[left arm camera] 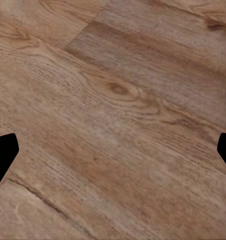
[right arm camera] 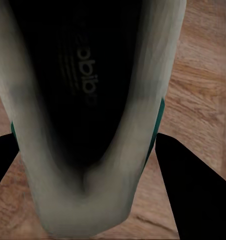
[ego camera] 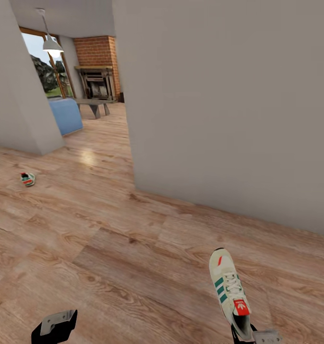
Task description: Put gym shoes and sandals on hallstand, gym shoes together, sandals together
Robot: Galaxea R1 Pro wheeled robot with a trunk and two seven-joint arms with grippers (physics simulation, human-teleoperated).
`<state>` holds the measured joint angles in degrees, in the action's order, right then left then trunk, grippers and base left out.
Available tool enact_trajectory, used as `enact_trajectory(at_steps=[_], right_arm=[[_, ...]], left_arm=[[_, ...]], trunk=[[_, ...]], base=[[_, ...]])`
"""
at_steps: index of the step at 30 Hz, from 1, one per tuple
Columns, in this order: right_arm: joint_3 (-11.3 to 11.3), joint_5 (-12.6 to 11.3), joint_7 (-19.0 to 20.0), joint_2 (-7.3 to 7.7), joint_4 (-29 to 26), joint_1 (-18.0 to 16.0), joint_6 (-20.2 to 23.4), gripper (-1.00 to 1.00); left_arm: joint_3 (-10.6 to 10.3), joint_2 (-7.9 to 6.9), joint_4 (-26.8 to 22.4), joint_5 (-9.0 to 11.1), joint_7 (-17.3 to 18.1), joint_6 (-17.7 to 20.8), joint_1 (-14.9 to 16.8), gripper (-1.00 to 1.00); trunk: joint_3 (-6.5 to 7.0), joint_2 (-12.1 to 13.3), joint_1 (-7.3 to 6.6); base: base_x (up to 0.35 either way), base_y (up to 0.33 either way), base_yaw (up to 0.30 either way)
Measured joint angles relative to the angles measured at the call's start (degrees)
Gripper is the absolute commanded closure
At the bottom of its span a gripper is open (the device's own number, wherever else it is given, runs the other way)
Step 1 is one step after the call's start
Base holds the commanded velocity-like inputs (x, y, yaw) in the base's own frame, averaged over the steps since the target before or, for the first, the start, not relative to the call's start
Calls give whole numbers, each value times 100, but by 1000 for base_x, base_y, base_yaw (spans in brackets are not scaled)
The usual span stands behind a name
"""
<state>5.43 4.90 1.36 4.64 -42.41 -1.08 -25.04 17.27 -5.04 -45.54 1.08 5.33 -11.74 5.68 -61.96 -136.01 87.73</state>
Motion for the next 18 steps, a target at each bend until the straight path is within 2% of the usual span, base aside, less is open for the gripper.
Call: enact_trajectory(at_steps=[14, 18], right_arm=[[6, 0, 0, 6, 9, 2, 7, 100], [5, -1, 0, 1, 11, 1, 7, 100]], left_arm=[[1, -9, -1, 3, 0, 0, 0, -100], [2, -7, -2, 4, 1, 1, -2, -100]], trunk=[[57, 0, 0], [62, 0, -2]], base=[[0, 0, -273], [119, 87, -292]])
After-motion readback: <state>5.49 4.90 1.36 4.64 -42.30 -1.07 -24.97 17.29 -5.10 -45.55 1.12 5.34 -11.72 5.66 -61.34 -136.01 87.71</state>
